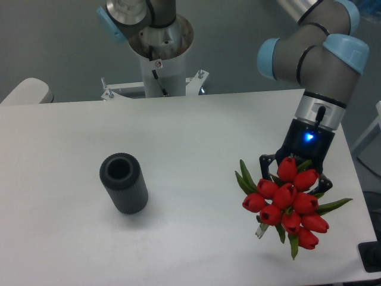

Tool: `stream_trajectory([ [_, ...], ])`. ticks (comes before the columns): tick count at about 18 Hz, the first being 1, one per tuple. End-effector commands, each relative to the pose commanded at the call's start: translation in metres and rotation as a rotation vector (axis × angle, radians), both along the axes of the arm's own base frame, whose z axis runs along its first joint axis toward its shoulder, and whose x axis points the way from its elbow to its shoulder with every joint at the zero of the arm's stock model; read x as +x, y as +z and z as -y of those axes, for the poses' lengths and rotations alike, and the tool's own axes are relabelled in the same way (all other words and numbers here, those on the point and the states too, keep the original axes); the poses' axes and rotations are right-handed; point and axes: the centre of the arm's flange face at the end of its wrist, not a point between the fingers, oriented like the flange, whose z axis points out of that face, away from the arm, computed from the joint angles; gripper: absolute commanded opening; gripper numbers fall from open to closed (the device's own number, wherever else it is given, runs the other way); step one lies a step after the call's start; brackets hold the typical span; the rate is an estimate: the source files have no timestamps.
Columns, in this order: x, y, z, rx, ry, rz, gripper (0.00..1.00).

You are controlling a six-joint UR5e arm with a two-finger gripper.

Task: Place the flowers on the table
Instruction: 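Hold the red tulip bouquet in the gripper and begin lifting it, then swing the held tulips toward the black vase and lower them onto the table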

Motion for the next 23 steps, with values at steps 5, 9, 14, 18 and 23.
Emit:
stream_trajectory([
  [5, 0.002, -0.001, 0.002, -0.025, 0.008, -0.012, 0.28],
  [9, 0.009, 0.005, -0.006, -0.095, 0.014, -0.086, 0.28],
  [14, 0.005, 0.008, 0.002, -0.184, 0.057, -0.148, 0.28],
  [18, 0.009, 0.000, -0.002, -0.300, 0.055, -0.234, 0.28],
  [23, 0.029, -0.016, -0.012, -0.577, -0.005, -0.382, 0.28],
])
